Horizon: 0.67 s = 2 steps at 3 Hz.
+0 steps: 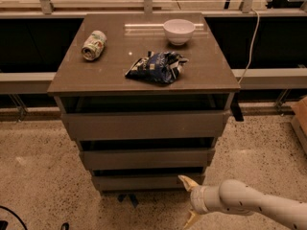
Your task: Open bottom drawer
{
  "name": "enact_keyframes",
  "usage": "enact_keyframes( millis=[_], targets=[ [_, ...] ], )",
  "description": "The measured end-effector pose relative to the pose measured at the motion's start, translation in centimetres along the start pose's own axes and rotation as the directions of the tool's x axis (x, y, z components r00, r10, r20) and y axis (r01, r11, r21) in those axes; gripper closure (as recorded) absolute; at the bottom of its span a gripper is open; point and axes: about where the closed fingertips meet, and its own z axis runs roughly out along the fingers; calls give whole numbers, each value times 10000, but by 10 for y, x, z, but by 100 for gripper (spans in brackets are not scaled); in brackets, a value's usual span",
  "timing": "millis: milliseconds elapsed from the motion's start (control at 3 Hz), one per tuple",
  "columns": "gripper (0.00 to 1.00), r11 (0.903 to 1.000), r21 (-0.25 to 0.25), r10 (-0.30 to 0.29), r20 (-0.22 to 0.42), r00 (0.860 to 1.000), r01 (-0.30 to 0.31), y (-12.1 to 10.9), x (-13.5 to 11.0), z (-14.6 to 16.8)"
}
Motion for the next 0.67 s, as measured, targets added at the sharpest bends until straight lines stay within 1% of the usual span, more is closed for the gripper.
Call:
enact_keyframes(
  millis=[333,667],
  targets=[
    [0,9996,-20,279,230,9993,-279,14,34,30],
    [0,9996,-21,267,222,9994,-266,14,33,29]
  ],
)
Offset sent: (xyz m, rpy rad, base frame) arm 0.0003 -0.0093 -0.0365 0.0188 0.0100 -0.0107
